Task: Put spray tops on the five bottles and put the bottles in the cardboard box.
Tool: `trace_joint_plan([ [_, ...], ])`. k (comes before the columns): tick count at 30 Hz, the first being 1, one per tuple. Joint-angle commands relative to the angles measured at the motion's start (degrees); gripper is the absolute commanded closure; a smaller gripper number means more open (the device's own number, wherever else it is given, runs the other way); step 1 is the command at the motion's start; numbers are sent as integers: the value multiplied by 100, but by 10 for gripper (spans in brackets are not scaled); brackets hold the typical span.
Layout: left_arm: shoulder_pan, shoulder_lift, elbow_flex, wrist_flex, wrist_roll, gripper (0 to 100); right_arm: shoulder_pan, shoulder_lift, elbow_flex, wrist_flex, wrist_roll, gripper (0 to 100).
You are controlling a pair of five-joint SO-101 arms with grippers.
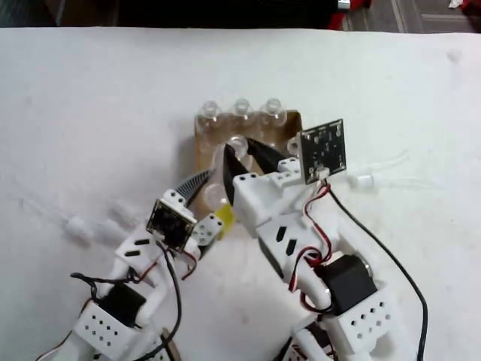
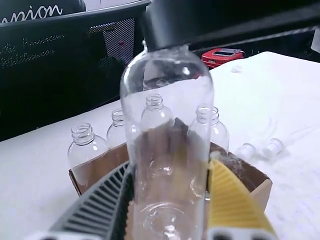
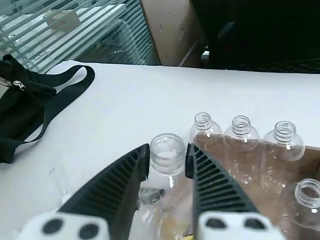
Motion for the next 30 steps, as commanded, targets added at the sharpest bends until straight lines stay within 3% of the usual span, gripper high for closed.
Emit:
trace_joint_plan([
  [1,66,-110,-88,-97,-70,910,-4,40,-26,-84,-35,942],
  [14,66,-110,-88,-97,-70,907,-4,40,-18,-101,-35,945],
  [20,66,-110,-88,-88,-70,909,-40,40,-18,-84,-35,817],
  [30,66,-110,-88,-88,-70,909,-40,48,-18,-277,-35,872],
])
